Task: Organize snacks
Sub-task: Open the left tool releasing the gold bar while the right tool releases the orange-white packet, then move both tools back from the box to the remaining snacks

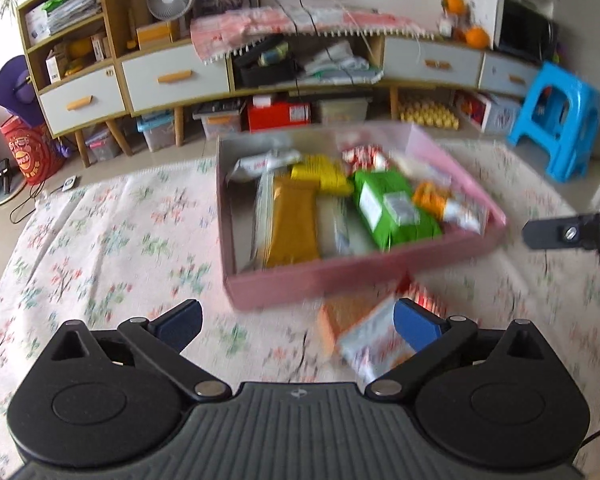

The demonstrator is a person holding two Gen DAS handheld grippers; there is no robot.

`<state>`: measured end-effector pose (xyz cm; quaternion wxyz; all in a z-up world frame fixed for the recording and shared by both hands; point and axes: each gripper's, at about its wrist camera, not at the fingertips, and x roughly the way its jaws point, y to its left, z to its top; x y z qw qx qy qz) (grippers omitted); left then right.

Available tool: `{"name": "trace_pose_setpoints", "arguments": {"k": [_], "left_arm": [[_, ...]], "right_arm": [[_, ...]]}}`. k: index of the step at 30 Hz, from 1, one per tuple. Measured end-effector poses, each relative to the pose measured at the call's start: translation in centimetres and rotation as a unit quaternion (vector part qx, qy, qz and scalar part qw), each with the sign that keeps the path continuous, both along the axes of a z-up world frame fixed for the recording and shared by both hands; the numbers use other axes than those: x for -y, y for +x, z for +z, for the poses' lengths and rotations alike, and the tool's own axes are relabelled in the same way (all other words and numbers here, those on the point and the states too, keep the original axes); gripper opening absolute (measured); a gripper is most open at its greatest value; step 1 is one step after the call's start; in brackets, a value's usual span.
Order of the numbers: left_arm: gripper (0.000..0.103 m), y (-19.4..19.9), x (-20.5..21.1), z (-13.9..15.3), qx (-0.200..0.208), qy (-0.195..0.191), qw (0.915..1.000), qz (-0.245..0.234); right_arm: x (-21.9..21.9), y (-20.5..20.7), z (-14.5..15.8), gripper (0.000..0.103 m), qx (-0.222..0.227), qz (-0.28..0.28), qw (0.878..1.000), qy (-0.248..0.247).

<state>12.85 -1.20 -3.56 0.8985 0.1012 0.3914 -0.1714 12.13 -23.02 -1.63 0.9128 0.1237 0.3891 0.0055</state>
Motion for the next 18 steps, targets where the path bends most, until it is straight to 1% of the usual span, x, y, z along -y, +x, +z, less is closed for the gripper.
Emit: {"name": "trace_pose_setpoints", "arguments": {"k": [3, 5, 10, 18], "left_arm": [[0.102, -0.5, -0.4, -0.6, -0.025, 0.019, 0.9995, 0.007], [0.102, -0.7, -0.6, -0.8, -0.039, 0.021, 0.9989, 0.015], [0.102, -1.0, -0.9, -1.1, -0.073, 0.000, 0.9968, 0.032], [0.102, -1.7, -0.1, -1.5, -0.098, -0.030, 0.9932, 0.054]], "right_arm": [[-0.5, -1.3, -0.1, 0.096, -0.012, 0.015, 1.000, -0.018], [-0.9, -2.1, -0.1, 0.096, -0.017, 0.026, 0.999, -0.030], [-2.1, -3.6, -0.5, 0.096, -0.027, 0.051, 0.997, -0.057], [-3.4, -4.8, -1.2, 0.096, -0.048, 0.073, 0.993, -0.084]]}}
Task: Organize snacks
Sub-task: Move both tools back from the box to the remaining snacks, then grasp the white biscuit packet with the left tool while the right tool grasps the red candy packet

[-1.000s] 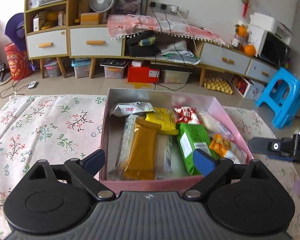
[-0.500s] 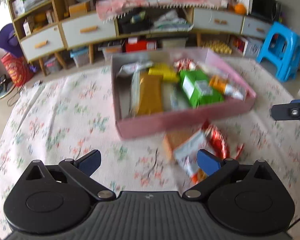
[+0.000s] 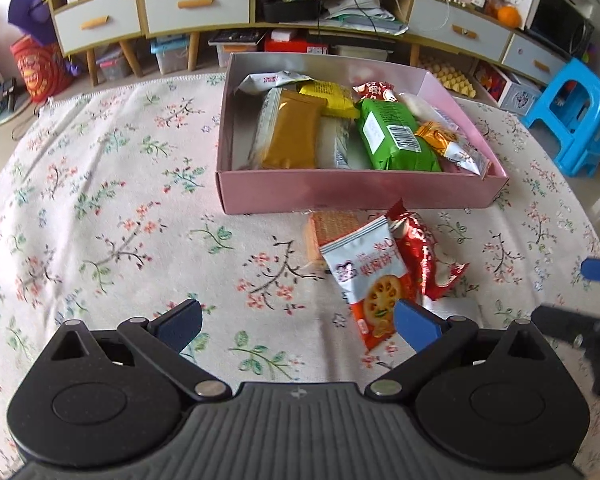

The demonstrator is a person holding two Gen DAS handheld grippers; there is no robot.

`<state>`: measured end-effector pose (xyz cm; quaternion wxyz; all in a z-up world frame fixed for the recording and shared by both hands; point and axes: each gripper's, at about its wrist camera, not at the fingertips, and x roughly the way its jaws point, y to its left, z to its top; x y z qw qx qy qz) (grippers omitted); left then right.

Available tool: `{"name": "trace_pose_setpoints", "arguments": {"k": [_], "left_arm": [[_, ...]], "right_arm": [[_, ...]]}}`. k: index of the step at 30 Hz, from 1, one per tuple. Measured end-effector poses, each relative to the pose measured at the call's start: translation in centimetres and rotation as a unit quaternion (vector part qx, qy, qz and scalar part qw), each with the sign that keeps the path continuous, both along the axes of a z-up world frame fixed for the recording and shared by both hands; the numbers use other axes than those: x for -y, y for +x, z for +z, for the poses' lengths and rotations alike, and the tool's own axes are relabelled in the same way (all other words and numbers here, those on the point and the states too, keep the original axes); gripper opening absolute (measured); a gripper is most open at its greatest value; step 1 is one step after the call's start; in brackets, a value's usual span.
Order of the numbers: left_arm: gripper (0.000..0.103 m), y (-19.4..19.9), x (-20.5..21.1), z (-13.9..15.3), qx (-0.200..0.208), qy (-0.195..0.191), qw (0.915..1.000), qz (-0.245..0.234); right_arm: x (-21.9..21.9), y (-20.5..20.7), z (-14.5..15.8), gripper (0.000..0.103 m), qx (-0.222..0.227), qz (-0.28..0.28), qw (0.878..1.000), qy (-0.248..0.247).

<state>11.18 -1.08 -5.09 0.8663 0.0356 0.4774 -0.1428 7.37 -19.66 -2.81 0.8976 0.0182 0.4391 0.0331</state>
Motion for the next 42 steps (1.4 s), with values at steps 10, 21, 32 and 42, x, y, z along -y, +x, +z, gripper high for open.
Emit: {"name": "trace_pose_setpoints", "arguments": {"k": [10, 21, 32, 42], "left_arm": [[0.094, 0.8, 0.5, -1.2, -0.047, -0.047, 0.9959, 0.062], [0.066, 1.0, 2.4, -1.5, -0.039, -0.074, 0.9908, 0.106], [0.053, 1.0, 3.3, -1.6, -0.022, -0.079, 0.9865, 0.141], [0.036, 1.3, 2.2, -1.4, -0.044, -0.084, 0.9882, 0.121]], "right_arm": [[0.2, -0.3, -0.6, 0.096, -0.010, 0.018, 1.000, 0.011], [0.3, 0.6, -1.3, 0.096, -0.011, 0.017, 1.000, 0.021], [0.1, 1.9, -1.8, 0.096, -0.010, 0.005, 0.999, 0.031], [-0.3, 3.6, -2.6, 0.096, -0.008, 0.001, 0.999, 0.035]]}}
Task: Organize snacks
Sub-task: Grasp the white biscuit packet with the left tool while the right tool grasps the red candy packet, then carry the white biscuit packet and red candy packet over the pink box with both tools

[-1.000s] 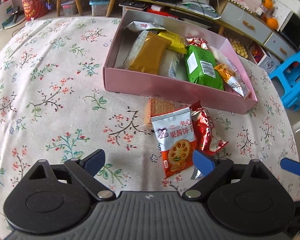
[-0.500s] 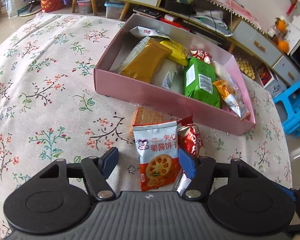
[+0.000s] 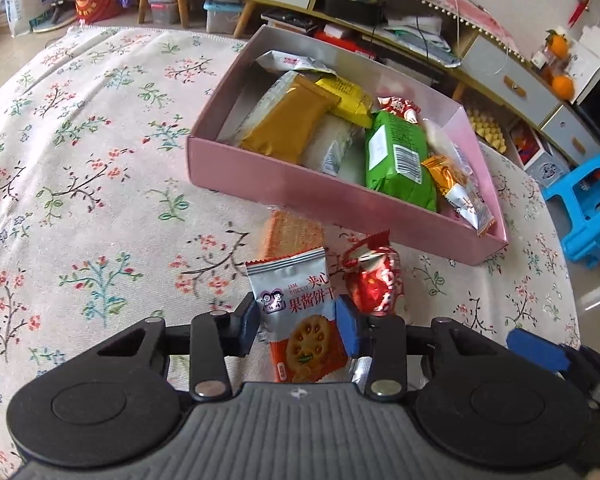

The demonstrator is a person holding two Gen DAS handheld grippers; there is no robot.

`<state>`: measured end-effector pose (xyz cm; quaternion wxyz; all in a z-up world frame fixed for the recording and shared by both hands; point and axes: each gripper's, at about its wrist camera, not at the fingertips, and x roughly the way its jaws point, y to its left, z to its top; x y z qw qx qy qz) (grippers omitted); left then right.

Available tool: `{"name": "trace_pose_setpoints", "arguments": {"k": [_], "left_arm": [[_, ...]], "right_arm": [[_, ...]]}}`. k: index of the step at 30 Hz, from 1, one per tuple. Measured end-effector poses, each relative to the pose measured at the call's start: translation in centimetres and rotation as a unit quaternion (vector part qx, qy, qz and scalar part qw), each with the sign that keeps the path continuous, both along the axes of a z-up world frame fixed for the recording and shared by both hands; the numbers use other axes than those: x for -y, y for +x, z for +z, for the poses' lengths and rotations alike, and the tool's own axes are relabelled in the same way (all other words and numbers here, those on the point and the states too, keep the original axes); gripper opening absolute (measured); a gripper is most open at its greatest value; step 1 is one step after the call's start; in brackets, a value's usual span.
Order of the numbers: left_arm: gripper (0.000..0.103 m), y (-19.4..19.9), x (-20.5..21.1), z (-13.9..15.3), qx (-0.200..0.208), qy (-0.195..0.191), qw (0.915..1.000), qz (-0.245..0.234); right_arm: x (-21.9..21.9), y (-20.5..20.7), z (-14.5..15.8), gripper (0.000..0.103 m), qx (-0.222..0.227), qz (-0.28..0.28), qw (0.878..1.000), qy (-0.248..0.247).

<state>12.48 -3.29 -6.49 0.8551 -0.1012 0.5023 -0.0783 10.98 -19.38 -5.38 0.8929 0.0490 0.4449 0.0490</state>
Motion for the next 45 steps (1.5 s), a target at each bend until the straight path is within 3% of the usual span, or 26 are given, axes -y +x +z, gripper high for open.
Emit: {"name": "trace_pose_setpoints", "arguments": {"k": [8, 10, 17, 20, 22, 26, 31, 33, 37, 39, 42, 45], "left_arm": [[0.035, 0.0, -3.0, 0.3, -0.017, 0.022, 0.9991, -0.032], [0.027, 0.1, -3.7, 0.4, -0.016, 0.035, 0.9985, -0.039], [0.028, 0.3, -5.2, 0.7, -0.016, 0.045, 0.9976, -0.051], [0.033, 0.0, -5.4, 0.6, -0.012, 0.039, 0.9981, -0.046], [0.047, 0.1, -5.5, 0.6, -0.010, 0.039, 0.9981, -0.046], [0.053, 0.2, -5.4, 0.3, -0.009, 0.053, 0.9976, -0.043], [0.058, 0.0, -4.9, 0.0, -0.008, 0.066, 0.9968, -0.045], [0.061, 0.0, -4.5, -0.1, -0.005, 0.070, 0.9964, -0.046], [0.067, -0.1, -3.8, -0.4, -0.001, 0.072, 0.9963, -0.046], [0.067, -0.1, -3.5, -0.5, 0.002, 0.082, 0.9955, -0.048], [0.058, -0.2, -3.2, -0.4, 0.006, 0.096, 0.9941, -0.049], [0.044, -0.2, -2.9, -0.3, 0.011, 0.107, 0.9927, -0.056]], "right_arm": [[-1.0, 1.1, -0.6, 0.096, -0.012, -0.002, 1.000, 0.009], [-1.4, 1.4, -0.7, 0.096, -0.014, -0.002, 1.000, 0.008], [-3.0, 2.4, -0.9, 0.096, -0.010, -0.006, 1.000, 0.011], [-3.5, 2.9, -1.0, 0.096, -0.008, -0.014, 1.000, 0.012], [-3.8, 3.2, -1.0, 0.094, -0.007, -0.019, 1.000, 0.011], [-4.1, 3.6, -1.2, 0.093, -0.006, -0.026, 1.000, 0.009], [-4.3, 3.7, -1.5, 0.077, -0.011, -0.024, 1.000, 0.006], [-4.3, 3.8, -1.7, 0.066, -0.013, -0.025, 1.000, 0.005], [-4.2, 3.8, -1.7, 0.057, -0.007, -0.025, 1.000, 0.008], [-4.2, 3.7, -1.6, 0.045, -0.007, -0.025, 1.000, 0.014], [-4.2, 3.7, -1.6, 0.036, -0.009, -0.023, 1.000, 0.020], [-4.2, 3.6, -1.5, 0.036, -0.012, -0.024, 0.999, 0.022]]}}
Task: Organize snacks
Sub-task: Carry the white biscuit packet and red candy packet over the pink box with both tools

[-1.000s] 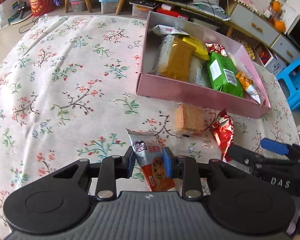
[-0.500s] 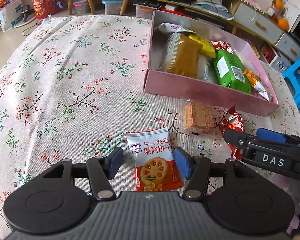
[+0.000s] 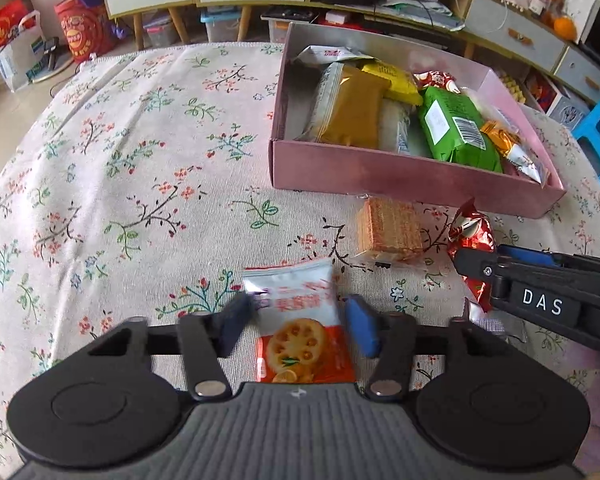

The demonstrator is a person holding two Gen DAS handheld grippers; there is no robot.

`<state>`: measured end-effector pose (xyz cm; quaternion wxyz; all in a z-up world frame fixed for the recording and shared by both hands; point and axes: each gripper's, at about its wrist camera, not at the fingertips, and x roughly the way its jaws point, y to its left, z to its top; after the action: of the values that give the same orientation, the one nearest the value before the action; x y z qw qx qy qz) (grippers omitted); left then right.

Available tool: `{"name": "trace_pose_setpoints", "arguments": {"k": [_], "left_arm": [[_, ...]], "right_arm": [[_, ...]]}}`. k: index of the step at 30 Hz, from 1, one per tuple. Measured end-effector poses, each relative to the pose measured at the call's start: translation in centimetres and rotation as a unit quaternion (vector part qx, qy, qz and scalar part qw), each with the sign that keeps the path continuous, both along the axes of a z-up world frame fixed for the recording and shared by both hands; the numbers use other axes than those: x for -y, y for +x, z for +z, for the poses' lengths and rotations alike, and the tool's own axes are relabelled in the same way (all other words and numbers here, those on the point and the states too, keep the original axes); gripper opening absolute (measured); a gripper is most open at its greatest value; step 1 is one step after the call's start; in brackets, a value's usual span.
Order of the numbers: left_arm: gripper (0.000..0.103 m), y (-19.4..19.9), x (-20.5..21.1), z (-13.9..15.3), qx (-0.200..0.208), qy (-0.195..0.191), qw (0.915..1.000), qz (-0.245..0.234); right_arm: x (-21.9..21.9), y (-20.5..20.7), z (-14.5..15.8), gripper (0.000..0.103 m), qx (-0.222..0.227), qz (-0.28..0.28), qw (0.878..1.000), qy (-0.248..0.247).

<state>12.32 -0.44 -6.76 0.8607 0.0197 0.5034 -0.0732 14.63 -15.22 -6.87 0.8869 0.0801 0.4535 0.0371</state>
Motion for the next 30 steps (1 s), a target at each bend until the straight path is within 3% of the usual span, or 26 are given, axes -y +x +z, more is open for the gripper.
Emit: {"name": "trace_pose_setpoints", "arguments": {"k": [7, 18, 30], "left_arm": [[0.037, 0.2, -0.4, 0.2, -0.008, -0.020, 0.9998, -0.005], [0.036, 0.2, -1.0, 1.2, -0.017, -0.068, 0.9975, -0.004], [0.036, 0.6, -2.4, 3.9, 0.018, -0.120, 0.9924, 0.022]], "right_arm": [[1.0, -0.2, 0.3, 0.035, -0.024, -0.018, 0.999, 0.036], [3.8, -0.7, 0.8, 0.035, -0.062, -0.067, 0.990, 0.107], [5.0, -1.2, 3.8, 0.035, -0.031, -0.074, 0.984, 0.160]]}}
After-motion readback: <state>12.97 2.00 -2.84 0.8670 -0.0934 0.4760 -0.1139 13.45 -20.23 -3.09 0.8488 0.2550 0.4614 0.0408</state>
